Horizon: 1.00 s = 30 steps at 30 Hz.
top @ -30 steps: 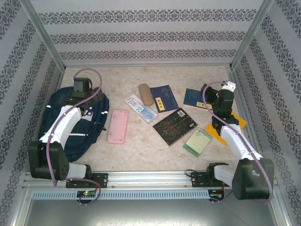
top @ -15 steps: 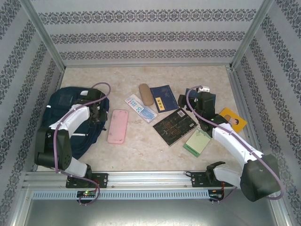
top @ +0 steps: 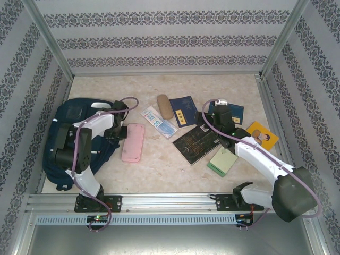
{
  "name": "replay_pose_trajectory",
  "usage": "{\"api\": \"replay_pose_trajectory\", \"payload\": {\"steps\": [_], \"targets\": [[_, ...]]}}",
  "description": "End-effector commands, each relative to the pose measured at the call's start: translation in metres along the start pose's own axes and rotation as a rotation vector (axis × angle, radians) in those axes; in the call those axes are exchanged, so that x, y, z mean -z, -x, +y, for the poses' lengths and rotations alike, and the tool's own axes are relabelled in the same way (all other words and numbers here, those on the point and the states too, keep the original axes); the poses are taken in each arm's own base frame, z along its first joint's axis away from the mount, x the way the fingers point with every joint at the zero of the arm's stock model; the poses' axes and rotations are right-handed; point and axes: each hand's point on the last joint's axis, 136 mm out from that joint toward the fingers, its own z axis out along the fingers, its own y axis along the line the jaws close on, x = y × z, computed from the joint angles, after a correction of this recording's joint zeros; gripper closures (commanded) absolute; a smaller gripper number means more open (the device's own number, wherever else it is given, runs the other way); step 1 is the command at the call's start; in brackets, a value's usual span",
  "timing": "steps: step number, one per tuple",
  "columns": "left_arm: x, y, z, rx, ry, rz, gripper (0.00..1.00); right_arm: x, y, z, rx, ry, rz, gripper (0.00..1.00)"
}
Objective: Pack the student bag
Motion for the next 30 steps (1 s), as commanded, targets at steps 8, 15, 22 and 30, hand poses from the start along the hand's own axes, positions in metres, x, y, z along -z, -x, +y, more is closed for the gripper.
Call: {"api": "replay_pose_trajectory", "payload": {"steps": [8,15,22,30], "targets": [[0.018,0.052,-0.117,0.073,-0.272,-0.054,1.0,0.01,0.008,0.009,0.013,0.005,-0.018,0.02],[0.044,0.116,-0.171,0.192,-0.394,-0.14,1.0,0.012,0.007,0.019,0.018,0.043,0.001,0.02],[0.079,0.149,-0.174,0.183,-0.382,-0.216,0.6,0.01,0.001,0.041,0.036,0.101,0.052,0.02],[0.1,0.118,-0.116,0.146,-0.271,-0.255,0.56,-0.008,-0.037,0.096,0.136,0.194,0.188,0.02]]}}
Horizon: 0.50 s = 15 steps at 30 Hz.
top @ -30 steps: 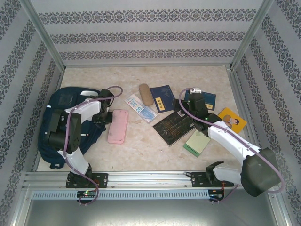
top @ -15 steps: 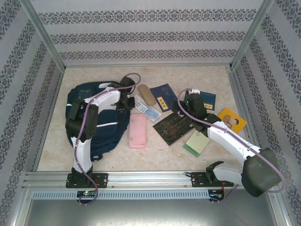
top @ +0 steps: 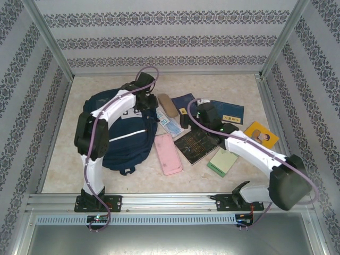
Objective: Pack the student bag
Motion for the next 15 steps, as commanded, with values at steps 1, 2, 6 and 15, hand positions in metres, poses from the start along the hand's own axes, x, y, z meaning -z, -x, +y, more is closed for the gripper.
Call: {"api": "replay_pose_trajectory", "payload": {"steps": [1,2,6,15], "targets": [[0.024,-0.013,0.038,-0.034,0.108,0.006,0.56,-0.011,-0.012,0.025,0.028,0.053,0.067,0.02],[0.028,-0.02,0.049,-0.034,0.145,0.009,0.56,-0.016,-0.013,0.033,0.031,0.074,0.083,0.02],[0.048,-0.052,0.081,0.01,0.222,0.022,0.56,-0.044,-0.01,0.061,0.023,0.148,0.16,0.21],[0.086,-0.147,0.098,0.258,0.138,0.136,0.57,-0.139,0.016,0.106,-0.065,0.231,0.278,0.46]]}}
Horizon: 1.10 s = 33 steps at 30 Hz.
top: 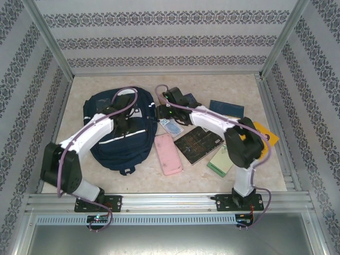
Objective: Pack the student bag
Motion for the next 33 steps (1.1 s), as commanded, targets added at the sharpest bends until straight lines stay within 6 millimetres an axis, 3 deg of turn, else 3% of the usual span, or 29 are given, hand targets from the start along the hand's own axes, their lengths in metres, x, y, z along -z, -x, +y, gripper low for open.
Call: {"api": "replay_pose_trajectory", "payload": {"steps": [1,9,13,17,23,27,33], "targets": [[0.011,-0.043,0.002,0.122,-0.044,0.088,0.57,-0.027,0.005,0.001,-0.066,0.036,0.07,0.46],[0.028,-0.104,0.008,0.084,-0.005,0.143,0.56,-0.081,0.023,-0.005,-0.082,0.03,0.102,0.45],[0.015,-0.132,0.006,0.065,-0.026,0.206,0.56,-0.095,0.029,-0.003,-0.074,0.03,0.109,0.46],[-0.005,-0.149,0.022,0.088,0.043,0.257,0.58,-0.103,0.029,-0.001,-0.091,0.058,0.122,0.64],[-0.014,-0.132,0.062,0.093,0.199,0.181,0.63,-0.088,0.039,0.013,-0.064,0.071,0.083,1.0],[-0.024,-0.114,0.106,0.131,0.317,0.183,0.67,-0.066,0.052,0.024,-0.054,0.083,0.038,1.0],[-0.025,-0.063,0.142,0.161,0.394,0.11,0.67,-0.041,0.059,0.041,-0.099,0.146,0.027,1.0]]}}
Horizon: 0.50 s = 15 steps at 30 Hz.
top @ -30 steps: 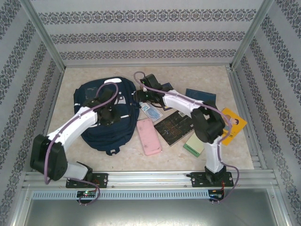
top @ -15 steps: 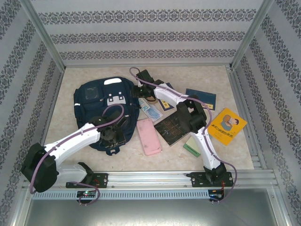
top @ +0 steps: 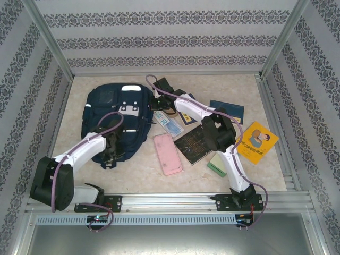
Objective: Pack the student bag
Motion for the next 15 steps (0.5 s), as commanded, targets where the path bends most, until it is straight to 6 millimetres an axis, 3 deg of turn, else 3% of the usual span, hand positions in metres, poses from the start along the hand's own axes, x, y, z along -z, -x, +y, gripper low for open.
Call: {"api": "replay_pose_trajectory", "payload": {"steps": [1,6,11,14,15], "targets": [[-0.002,0.034,0.027,-0.046,0.125,-0.063,0.67,0.039,0.02,0.037,-0.019,0.101,-0.06,1.0],[0.0,0.08,0.045,0.025,0.155,-0.096,0.65,0.037,-0.007,0.062,-0.065,0.153,-0.016,1.0],[0.014,0.105,0.05,0.088,0.09,-0.099,0.61,0.029,-0.037,0.09,-0.063,0.192,0.027,1.0],[0.033,0.106,0.037,0.073,-0.009,-0.119,0.56,0.027,-0.042,0.091,-0.03,0.168,0.033,0.63],[0.04,0.104,0.032,0.062,-0.047,-0.127,0.54,0.03,-0.04,0.089,-0.029,0.163,0.029,0.56]]}}
